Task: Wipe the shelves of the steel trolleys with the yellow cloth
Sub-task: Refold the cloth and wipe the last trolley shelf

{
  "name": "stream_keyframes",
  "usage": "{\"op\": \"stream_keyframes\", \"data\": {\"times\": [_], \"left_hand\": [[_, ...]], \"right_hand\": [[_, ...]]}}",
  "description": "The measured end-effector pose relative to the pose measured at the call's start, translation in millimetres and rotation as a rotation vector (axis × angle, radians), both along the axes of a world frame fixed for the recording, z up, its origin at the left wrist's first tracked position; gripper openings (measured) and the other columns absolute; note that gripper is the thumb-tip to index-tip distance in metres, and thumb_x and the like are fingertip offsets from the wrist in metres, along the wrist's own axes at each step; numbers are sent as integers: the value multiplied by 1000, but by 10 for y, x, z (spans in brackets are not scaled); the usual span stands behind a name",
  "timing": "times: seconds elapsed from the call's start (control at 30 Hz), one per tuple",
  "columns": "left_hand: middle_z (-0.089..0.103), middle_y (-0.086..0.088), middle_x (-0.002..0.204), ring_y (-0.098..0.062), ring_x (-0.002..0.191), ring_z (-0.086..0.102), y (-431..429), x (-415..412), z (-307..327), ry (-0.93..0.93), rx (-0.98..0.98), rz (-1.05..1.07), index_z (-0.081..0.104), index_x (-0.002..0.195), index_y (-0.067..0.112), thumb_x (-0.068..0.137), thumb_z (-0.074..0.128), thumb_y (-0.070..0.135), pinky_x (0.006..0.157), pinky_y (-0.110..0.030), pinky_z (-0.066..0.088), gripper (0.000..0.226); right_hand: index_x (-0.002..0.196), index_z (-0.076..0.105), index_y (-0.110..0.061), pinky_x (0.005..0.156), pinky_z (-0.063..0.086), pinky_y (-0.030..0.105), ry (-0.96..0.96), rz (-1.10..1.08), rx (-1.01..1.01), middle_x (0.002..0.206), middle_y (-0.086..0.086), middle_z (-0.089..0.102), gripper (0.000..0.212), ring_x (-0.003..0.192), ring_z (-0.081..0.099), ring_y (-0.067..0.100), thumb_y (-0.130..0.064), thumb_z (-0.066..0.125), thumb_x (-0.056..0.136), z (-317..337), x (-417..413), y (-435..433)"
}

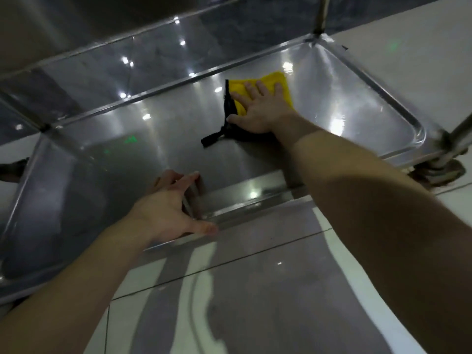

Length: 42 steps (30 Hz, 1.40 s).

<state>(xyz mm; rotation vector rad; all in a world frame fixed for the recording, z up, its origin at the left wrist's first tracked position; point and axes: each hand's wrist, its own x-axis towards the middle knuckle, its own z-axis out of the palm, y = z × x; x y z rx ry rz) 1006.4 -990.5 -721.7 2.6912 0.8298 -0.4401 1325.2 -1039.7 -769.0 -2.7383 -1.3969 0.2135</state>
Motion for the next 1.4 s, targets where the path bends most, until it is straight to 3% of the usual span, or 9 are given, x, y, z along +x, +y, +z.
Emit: {"op": "stream_keyframes", "data": {"times": [0.27,0.43,0.6,0.73,0.83,0.93,1.1,1.23,1.4], "left_hand": [[37,3,161,-24,154,26,-103,9,71,-10,-38,52,30,167,41,53,92,80,123,-38,35,135],[39,-3,162,-28,153,35,-217,-41,99,-79,-18,78,33,166,33,49,96,76,123,-43,40,140],[39,0,165,-28,151,43,-84,-450,68,-150,57,50,32,164,40,34,82,97,122,-44,44,150],[21,2,177,-28,161,29,577,-1010,198,52,39,87,17,168,44,16,78,102,127,-46,38,174],[35,-1,172,-28,155,38,946,-1282,208,164,99,70,26,167,41,6,66,108,124,-42,39,180],[51,2,156,-24,138,54,1060,-1353,137,148,93,31,41,160,42,9,69,107,116,-36,46,167],[45,6,156,-22,140,52,1080,-1351,109,135,125,36,34,163,45,6,63,110,111,-32,45,172],[49,5,150,-20,138,51,1091,-1374,90,101,146,16,40,151,54,9,60,112,111,-36,47,154],[46,8,151,-21,143,45,1086,-1403,93,97,134,28,33,157,56,14,57,114,115,-43,47,156]], "right_hand": [[167,5,-52,129,-9,61,27,291,28,179,-8,-9,81,165,-13,17,-80,24,94,-134,-1343,-868],[167,14,-51,131,-5,56,15,240,76,180,-11,-2,69,165,-7,13,-73,26,103,-117,-1552,-1448],[166,12,-54,131,-4,58,3,206,74,179,-12,0,81,166,-5,14,-85,12,91,-129,-1613,-1524],[164,6,-59,131,-5,58,-17,198,75,179,-14,-1,79,166,-6,13,-89,11,91,-191,-1579,-1520],[162,1,-62,131,-4,58,-47,194,65,179,-15,-2,78,166,-5,13,-91,8,90,-212,-1574,-1508],[163,2,-61,131,-4,59,-54,169,47,179,-13,-3,81,165,-7,14,-92,4,88,-195,-1646,-1446],[167,1,-54,129,-6,63,-24,217,16,179,-7,-10,84,165,-14,19,-89,5,90,-109,-2269,-955],[167,5,-51,127,-9,66,19,363,40,180,-4,-7,84,165,-12,22,-86,10,91,-143,-2904,-199],[165,11,-56,129,-9,61,53,424,47,179,-14,-4,83,165,-10,13,-87,19,89,-194,-2562,431]]}}
